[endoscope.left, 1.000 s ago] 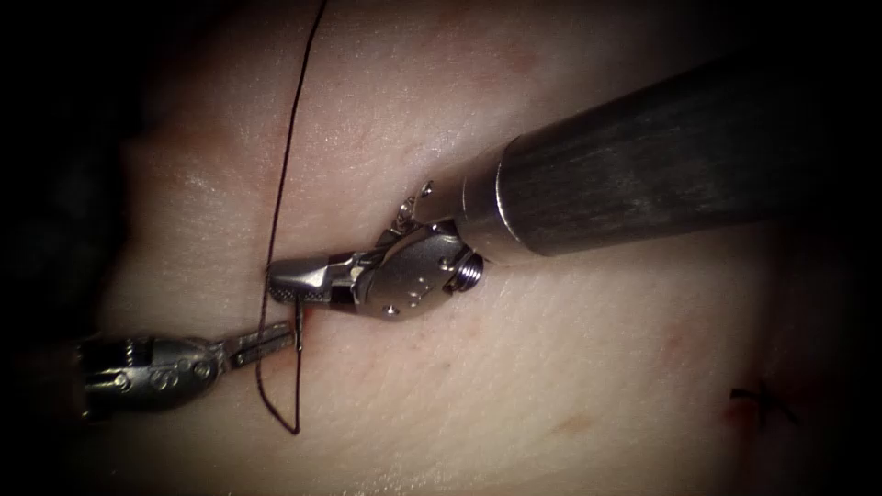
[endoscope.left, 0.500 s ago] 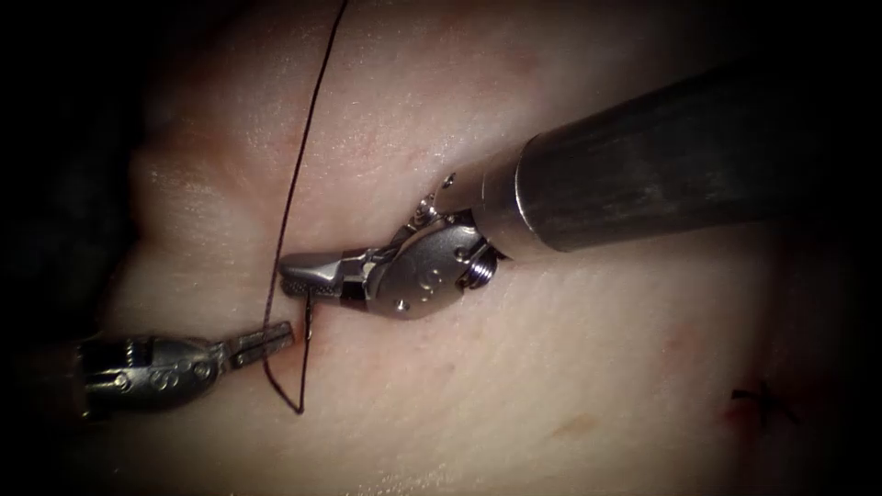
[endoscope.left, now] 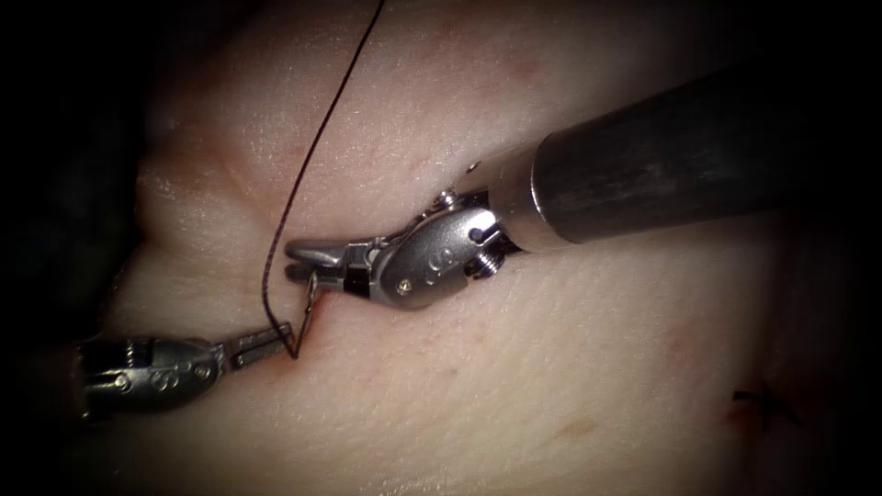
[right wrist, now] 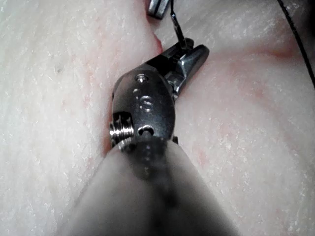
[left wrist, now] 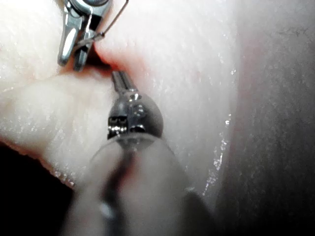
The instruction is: Wound Closure
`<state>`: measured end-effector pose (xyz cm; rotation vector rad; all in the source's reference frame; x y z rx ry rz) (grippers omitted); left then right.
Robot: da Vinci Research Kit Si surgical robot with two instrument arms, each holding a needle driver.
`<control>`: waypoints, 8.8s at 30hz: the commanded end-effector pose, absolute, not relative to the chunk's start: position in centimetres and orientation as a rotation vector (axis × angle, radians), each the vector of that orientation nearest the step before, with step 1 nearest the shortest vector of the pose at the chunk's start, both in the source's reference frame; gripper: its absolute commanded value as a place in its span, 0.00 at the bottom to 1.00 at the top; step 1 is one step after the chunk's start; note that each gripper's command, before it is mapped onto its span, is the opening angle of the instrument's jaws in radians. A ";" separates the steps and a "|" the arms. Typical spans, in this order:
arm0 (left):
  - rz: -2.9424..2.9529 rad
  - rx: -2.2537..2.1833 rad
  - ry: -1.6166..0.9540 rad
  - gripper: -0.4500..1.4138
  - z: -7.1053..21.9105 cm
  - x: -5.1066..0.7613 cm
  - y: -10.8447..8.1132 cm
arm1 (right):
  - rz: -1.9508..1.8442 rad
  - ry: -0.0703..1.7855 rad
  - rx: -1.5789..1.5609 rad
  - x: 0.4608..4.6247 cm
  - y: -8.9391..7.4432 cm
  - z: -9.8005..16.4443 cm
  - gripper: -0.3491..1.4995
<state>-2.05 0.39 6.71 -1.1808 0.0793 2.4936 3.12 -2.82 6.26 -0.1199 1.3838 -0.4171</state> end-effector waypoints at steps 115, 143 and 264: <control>2.423 -1.024 0.126 0.00 7.3 -1.35 0.9 | -0.316 1.514 -0.240 3.33 -2.5 6.2 0.00; 2.469 -1.168 0.128 0.00 6.9 -2.37 0.5 | 0.042 1.492 0.049 3.54 -2.0 6.3 0.00; 2.470 -1.132 0.040 0.00 7.4 -2.22 0.1 | 0.228 1.390 0.131 3.88 -1.3 5.7 0.00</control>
